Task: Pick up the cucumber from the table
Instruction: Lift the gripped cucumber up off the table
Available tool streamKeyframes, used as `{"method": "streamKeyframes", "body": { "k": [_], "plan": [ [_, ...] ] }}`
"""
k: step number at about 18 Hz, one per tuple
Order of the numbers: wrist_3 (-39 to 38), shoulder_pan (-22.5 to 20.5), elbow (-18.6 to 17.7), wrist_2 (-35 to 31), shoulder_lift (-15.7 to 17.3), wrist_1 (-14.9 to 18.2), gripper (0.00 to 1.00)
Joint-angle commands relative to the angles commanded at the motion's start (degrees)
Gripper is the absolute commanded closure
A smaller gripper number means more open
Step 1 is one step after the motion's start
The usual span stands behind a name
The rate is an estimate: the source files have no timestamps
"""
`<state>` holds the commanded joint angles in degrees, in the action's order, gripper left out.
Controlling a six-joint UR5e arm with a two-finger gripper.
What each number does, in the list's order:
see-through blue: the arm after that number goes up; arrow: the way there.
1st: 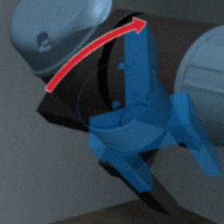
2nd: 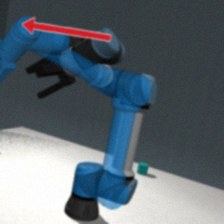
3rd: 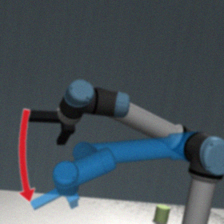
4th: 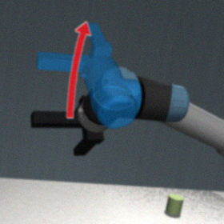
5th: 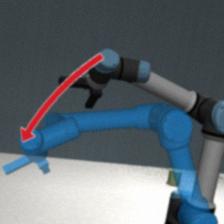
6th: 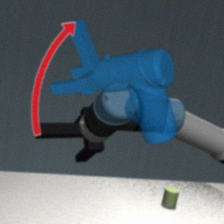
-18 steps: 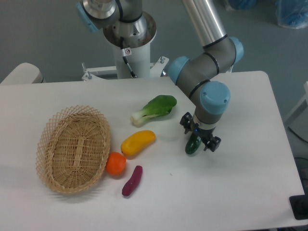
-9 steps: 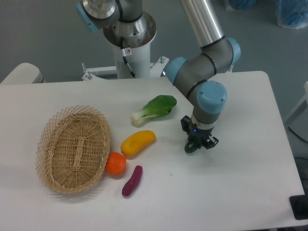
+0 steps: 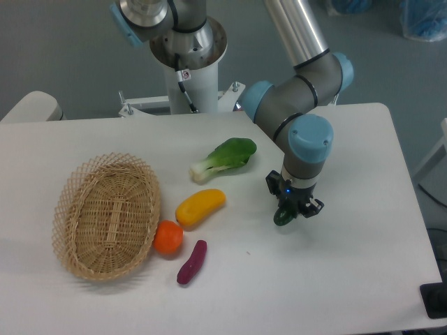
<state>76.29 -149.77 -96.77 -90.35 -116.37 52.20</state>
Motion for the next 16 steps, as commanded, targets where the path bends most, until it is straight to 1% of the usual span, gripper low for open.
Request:
{"method": "streamKeyframes", "body": {
  "k": [3, 5, 9, 12, 16],
  "plan": [
    [0.0, 1.1, 3.6, 0.0, -0.3, 4.3, 0.95],
    [0.2, 1.7, 5.9, 0.1, -0.6, 6.2, 0.95],
    [0.1, 3.9, 10.0, 0.0, -2.5, 8.7, 0.95],
    [0.3, 5.0, 13.0, 0.4, -4.0, 9.9, 0.97],
    [-0.4, 6.0, 14.9, 0.1, -5.1, 9.9, 0.97]
  ]
}}
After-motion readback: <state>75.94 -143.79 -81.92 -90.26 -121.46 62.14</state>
